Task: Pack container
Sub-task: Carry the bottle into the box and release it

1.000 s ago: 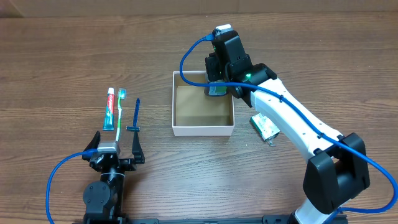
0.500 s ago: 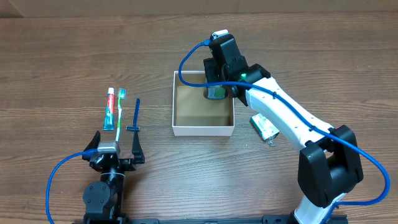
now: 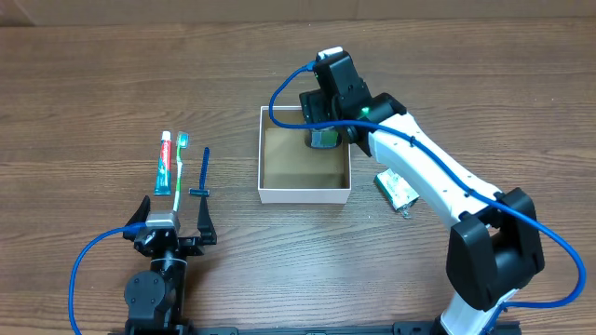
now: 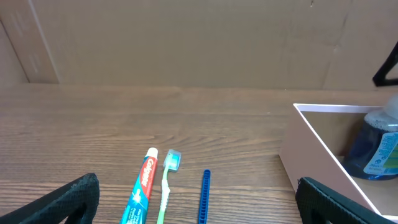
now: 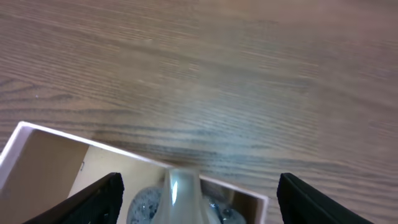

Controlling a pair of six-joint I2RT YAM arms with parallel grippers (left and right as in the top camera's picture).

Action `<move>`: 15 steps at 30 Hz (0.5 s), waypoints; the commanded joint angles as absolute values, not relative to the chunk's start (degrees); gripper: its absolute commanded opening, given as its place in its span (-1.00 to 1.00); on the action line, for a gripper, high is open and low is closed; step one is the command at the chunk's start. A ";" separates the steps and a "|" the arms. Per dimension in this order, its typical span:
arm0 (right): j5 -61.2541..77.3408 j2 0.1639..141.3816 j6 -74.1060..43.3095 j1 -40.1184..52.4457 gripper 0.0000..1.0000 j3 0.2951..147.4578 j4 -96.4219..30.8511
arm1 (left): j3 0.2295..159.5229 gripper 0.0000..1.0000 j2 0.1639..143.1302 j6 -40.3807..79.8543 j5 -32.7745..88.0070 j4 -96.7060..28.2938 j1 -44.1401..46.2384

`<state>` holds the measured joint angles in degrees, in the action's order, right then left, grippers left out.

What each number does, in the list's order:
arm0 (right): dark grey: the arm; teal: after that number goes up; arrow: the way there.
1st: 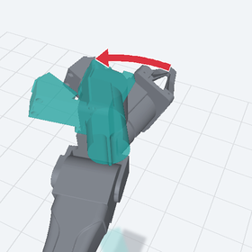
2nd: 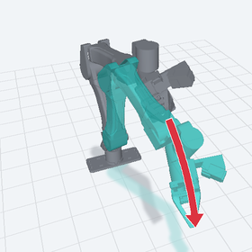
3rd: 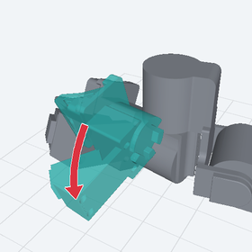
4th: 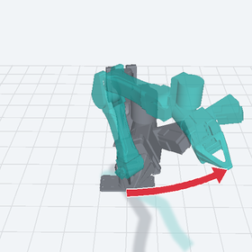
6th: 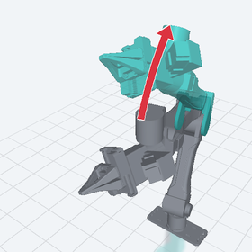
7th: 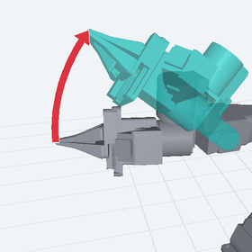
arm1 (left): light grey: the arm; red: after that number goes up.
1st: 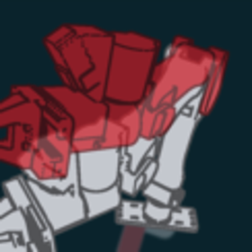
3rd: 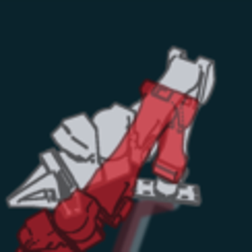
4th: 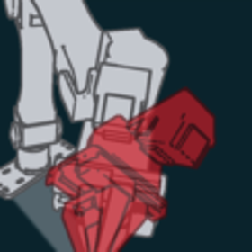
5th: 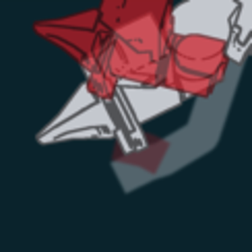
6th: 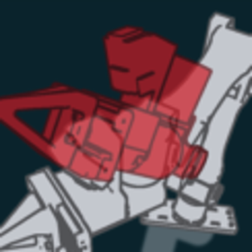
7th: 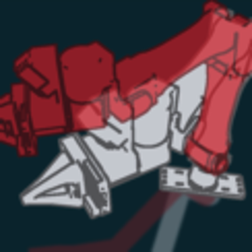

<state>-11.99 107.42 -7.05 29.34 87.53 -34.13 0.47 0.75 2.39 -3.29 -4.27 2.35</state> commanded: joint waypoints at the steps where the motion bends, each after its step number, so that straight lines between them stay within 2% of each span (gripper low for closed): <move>1: -15.42 100.49 -7.05 29.52 0.64 93.41 -37.10 | 0.27 1.00 0.32 1.67 -3.57 -4.05 1.85; 10: -15.46 87.72 -7.27 27.94 0.67 95.07 -57.41 | 0.27 1.00 0.32 1.67 -3.57 -4.05 1.85; 15: -14.85 85.06 -7.81 21.04 0.71 94.91 -70.65 | 0.27 1.00 0.32 1.69 -3.57 -4.03 1.85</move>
